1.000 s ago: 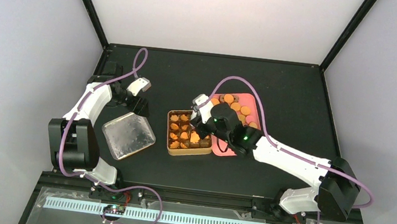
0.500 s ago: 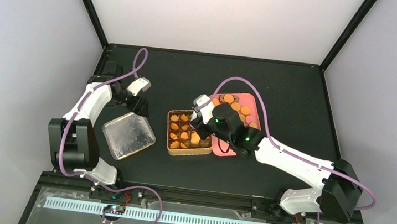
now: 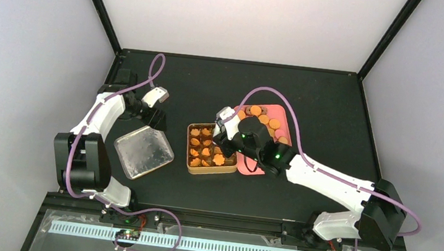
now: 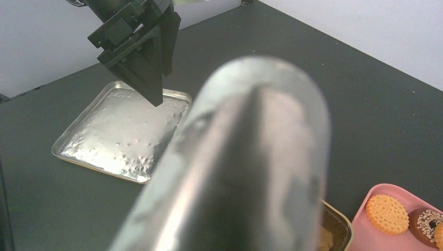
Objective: Pack the cookies
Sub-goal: Place the fake cookies in the empty pocket of the box, then position the fake cookies on the plate.
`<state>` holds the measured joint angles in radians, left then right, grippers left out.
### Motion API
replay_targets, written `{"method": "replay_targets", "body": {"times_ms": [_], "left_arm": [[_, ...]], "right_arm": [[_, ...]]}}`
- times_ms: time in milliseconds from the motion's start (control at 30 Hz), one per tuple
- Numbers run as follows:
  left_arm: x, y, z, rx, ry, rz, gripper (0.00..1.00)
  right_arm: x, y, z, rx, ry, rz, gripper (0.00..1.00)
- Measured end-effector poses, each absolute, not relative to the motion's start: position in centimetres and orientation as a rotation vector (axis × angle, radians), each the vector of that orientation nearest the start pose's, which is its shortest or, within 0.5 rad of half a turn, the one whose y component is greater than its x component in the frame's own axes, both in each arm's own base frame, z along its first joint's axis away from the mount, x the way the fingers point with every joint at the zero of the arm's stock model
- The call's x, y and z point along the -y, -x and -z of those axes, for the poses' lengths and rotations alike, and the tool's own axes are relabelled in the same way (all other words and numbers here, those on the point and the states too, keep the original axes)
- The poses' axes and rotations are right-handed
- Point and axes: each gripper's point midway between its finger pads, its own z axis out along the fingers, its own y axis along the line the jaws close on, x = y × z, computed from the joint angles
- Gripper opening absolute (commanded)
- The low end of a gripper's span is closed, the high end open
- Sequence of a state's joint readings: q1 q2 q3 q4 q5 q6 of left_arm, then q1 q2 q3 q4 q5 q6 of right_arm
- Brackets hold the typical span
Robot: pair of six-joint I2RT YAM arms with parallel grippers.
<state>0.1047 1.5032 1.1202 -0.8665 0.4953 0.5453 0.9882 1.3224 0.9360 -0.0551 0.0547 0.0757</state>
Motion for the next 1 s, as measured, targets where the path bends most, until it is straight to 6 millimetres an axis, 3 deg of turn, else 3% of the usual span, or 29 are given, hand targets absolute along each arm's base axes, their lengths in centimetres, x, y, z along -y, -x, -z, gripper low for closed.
{"method": "replay_targets", "body": {"times_ms": [667,833,1000], "left_arm": [[4.8,-33.0,-12.7,-2.554,-0.683,0.496,0.82],[4.8,-33.0,-12.7,-2.554,-0.683,0.497,0.82],[4.8,-33.0,-12.7,-2.554,-0.683,0.498,0.82]], "right_arm": [[-34.4,-24.5,-22.9,-1.868,0.864,-0.576,0.32],[-32.5,-25.4,-25.0,-1.844,0.801,-0.552,0.32],[-28.0,-29.7,-26.8,-1.861,0.635,-0.462,0.32]]}}
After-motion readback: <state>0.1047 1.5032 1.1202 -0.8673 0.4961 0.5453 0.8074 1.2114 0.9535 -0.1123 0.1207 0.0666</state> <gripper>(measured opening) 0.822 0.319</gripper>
